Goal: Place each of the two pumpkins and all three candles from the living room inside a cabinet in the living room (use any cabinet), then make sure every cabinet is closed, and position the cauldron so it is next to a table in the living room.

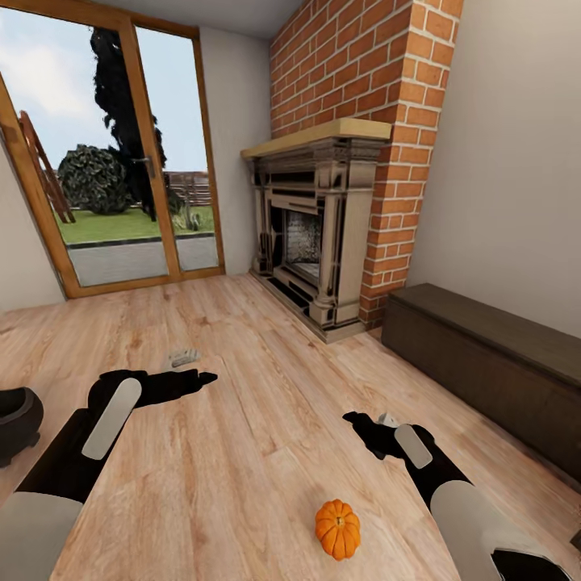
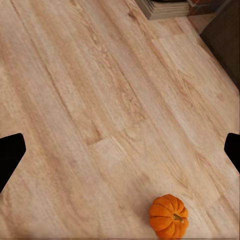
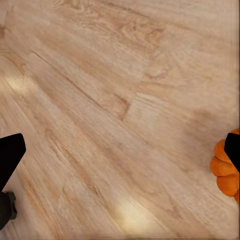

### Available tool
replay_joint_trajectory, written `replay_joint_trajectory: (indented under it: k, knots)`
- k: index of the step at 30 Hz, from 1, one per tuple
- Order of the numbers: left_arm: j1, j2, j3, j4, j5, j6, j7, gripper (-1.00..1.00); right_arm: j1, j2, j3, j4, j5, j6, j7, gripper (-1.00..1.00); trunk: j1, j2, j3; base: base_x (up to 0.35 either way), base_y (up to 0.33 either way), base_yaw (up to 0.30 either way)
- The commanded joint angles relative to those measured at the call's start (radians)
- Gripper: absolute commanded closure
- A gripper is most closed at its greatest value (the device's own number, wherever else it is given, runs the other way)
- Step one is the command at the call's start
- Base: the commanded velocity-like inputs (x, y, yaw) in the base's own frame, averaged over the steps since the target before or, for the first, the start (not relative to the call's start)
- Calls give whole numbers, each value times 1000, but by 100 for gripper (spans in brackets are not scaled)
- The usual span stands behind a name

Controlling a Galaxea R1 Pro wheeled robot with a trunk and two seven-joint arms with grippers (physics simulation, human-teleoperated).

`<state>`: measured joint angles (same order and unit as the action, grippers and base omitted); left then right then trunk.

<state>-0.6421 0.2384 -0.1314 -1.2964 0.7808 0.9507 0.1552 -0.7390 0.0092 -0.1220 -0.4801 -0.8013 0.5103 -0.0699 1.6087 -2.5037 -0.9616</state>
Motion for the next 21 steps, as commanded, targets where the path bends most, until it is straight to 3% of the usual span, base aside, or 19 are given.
replay_joint_trajectory:
  k: [1,10,21]
  knots:
    - [-1,1,-2,-1,11,2,10,-100,0,1,-5,-2,-10,5,-8,-100,0,-1,-5,-69,16,0]
    - [-1,0,-2,2,11,2,10,-100,-3,-1,7,-4,3,50,-11,-100,4,-3,-40,-20,5,0]
    - [-1,-1,-5,0,9,2,10,-100,-1,-9,2,-6,1,54,-10,-100,9,-5,-82,-1,0,0]
